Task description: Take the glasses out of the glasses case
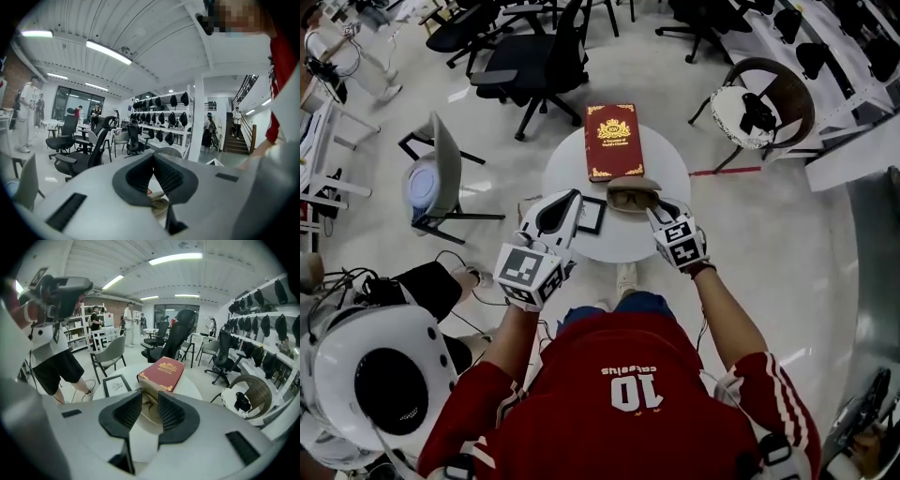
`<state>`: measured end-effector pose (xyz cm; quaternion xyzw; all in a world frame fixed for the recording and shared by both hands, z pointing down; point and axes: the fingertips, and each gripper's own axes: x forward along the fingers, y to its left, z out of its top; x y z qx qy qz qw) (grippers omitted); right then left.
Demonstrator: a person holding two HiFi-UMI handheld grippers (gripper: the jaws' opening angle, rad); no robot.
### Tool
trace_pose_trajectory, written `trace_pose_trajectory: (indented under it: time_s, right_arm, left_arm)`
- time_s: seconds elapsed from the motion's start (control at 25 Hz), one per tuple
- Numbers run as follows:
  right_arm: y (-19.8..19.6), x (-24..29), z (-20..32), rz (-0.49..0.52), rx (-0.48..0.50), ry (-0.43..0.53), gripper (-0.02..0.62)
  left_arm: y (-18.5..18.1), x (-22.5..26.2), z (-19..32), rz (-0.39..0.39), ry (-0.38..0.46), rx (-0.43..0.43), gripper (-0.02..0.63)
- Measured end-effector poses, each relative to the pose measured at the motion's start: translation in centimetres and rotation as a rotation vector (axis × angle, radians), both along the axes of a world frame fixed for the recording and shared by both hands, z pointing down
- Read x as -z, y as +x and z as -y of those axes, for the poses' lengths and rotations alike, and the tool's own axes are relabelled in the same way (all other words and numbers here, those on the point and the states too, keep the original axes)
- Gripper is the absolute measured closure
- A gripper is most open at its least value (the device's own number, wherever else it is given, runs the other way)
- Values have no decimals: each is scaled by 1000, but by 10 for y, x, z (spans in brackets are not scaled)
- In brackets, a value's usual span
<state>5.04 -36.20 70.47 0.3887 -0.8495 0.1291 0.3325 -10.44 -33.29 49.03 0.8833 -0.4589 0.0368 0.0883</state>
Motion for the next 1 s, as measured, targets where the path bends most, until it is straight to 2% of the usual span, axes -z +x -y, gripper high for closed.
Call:
trace_pose_trajectory:
  time_s: [0.2,0.52,0.76,1.0]
  right_arm:
    - [-12,-38,20,-63,69,12,498]
    - [-24,-96,38,-189,115,8,498]
    - [-29,-126,55,-291,118,80,498]
    - [-37,-141,71,-411,184,172,499]
  left_arm:
    - [-3,-15,10,2,-17,28,598]
    - [-13,-39,12,-2,-41,74,597]
    - [-22,-54,14,9,-44,101,598]
    - [-23,-59,17,2,-44,118,597]
